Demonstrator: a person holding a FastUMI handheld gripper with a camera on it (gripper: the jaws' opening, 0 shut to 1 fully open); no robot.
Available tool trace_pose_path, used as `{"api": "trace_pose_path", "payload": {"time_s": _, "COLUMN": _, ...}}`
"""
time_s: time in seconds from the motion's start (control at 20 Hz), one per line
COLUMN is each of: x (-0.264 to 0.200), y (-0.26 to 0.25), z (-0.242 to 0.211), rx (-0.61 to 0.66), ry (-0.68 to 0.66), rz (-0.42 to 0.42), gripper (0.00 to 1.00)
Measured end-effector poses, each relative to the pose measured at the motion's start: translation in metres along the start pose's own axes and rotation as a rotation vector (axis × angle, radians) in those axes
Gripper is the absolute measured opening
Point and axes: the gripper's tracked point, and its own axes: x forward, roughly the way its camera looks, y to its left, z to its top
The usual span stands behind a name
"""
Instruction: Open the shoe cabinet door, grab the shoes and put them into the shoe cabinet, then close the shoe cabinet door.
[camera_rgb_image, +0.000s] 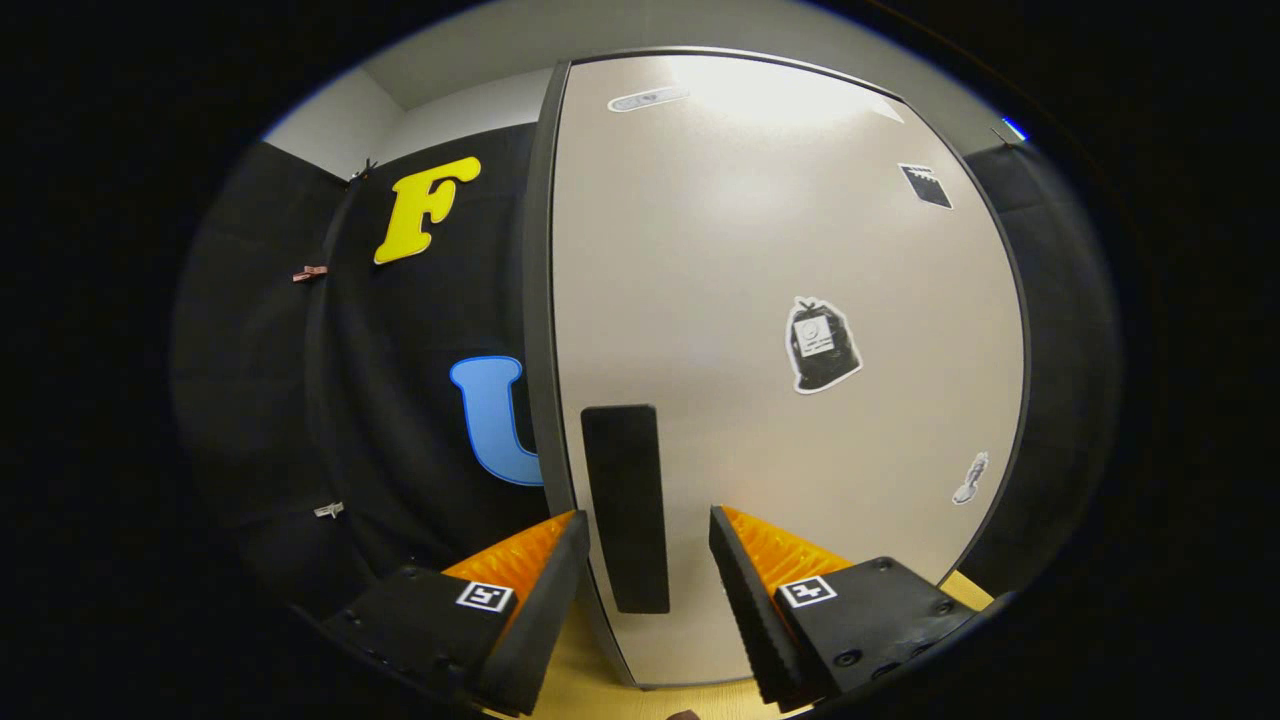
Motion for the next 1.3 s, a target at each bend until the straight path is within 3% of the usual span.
{"api": "trace_pose_path", "payload": {"time_s": 0.15, "x": 0.007, "y": -0.002, "z": -0.003, "rx": 0.010, "ry": -0.004, "rz": -0.036, "gripper": 0.60}}
{"api": "trace_pose_path", "payload": {"time_s": 0.25, "x": 0.009, "y": 0.003, "z": -0.004, "rx": 0.000, "ry": -0.007, "rz": -0.039, "gripper": 0.56}}
{"api": "trace_pose_path", "payload": {"time_s": 0.35, "x": 0.008, "y": 0.001, "z": -0.003, "rx": -0.043, "ry": -0.014, "rz": -0.062, "gripper": 0.40}}
{"api": "trace_pose_path", "payload": {"time_s": 0.4, "x": 0.013, "y": 0.000, "z": -0.006, "rx": -0.033, "ry": -0.012, "rz": -0.061, "gripper": 0.40}}
{"api": "trace_pose_path", "payload": {"time_s": 0.5, "x": 0.009, "y": 0.000, "z": -0.003, "rx": -0.033, "ry": -0.001, "rz": -0.066, "gripper": 0.28}}
{"api": "trace_pose_path", "payload": {"time_s": 0.75, "x": 0.005, "y": 0.000, "z": -0.003, "rx": 0.008, "ry": 0.001, "rz": -0.048, "gripper": 0.23}}
{"api": "trace_pose_path", "payload": {"time_s": 0.8, "x": 0.004, "y": -0.001, "z": -0.004, "rx": -0.011, "ry": 0.006, "rz": -0.038, "gripper": 0.17}}
{"api": "trace_pose_path", "payload": {"time_s": 1.3, "x": -0.083, "y": -0.006, "z": 0.006, "rx": 0.009, "ry": 0.030, "rz": 0.160, "gripper": 0.16}}
